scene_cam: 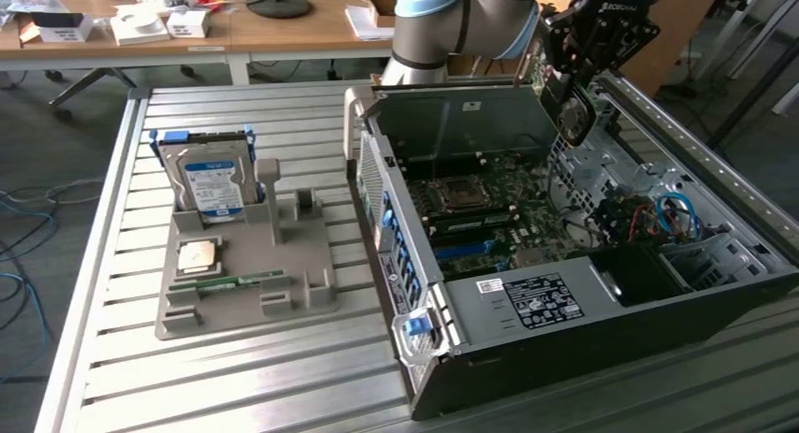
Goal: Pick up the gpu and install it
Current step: 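Insert the gpu into the slot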
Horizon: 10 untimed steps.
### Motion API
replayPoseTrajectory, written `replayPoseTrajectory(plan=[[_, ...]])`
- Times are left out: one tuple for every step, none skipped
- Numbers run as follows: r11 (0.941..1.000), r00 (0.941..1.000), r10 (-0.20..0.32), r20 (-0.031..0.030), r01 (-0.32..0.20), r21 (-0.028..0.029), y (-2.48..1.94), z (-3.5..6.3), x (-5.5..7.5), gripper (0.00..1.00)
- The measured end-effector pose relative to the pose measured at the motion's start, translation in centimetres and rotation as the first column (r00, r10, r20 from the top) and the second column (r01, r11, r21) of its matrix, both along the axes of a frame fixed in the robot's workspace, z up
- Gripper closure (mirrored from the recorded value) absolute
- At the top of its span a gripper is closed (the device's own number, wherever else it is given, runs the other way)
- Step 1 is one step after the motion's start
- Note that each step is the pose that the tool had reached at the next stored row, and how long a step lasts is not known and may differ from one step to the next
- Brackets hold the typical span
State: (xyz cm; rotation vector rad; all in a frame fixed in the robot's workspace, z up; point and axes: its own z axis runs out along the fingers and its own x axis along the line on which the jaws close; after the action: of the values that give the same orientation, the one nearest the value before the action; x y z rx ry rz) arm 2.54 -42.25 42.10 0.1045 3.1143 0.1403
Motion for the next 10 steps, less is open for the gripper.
replayPoseTrajectory(plan=[[1.0,1.0,0.0,0.0,0.0,-0.0001,0.0,0.0,0.0,0.74],[1.0,1.0,0.0,0.0,0.0,-0.0001,0.0,0.0,0.0,0.74],[1.0,1.0,0.0,0.0,0.0,0.0,0.0,0.0,0.0,0.74],[1.0,1.0,0.0,0.0,0.0,-0.0001,0.0,0.0,0.0,0.74],[1.0,1.0,0.001,0.0,-0.001,0.0,0.0,0.0,0.0,0.74],[1.0,1.0,0.004,0.0,-0.004,-0.0001,0.0,0.0,0.0,0.74],[1.0,1.0,0.008,0.0,-0.008,0.0,0.0,0.0,-0.01,0.74],[0.9999,0.9999,0.012,0.0,-0.012,0.0,0.0,0.0,0.0,0.74],[0.9998,0.9998,0.018,0.0,-0.018,0.0001,0.0,0.0,0.0,0.74],[0.9997,0.9997,0.025,0.0,-0.025,0.0001,0.0,0.0,0.0,0.74]])
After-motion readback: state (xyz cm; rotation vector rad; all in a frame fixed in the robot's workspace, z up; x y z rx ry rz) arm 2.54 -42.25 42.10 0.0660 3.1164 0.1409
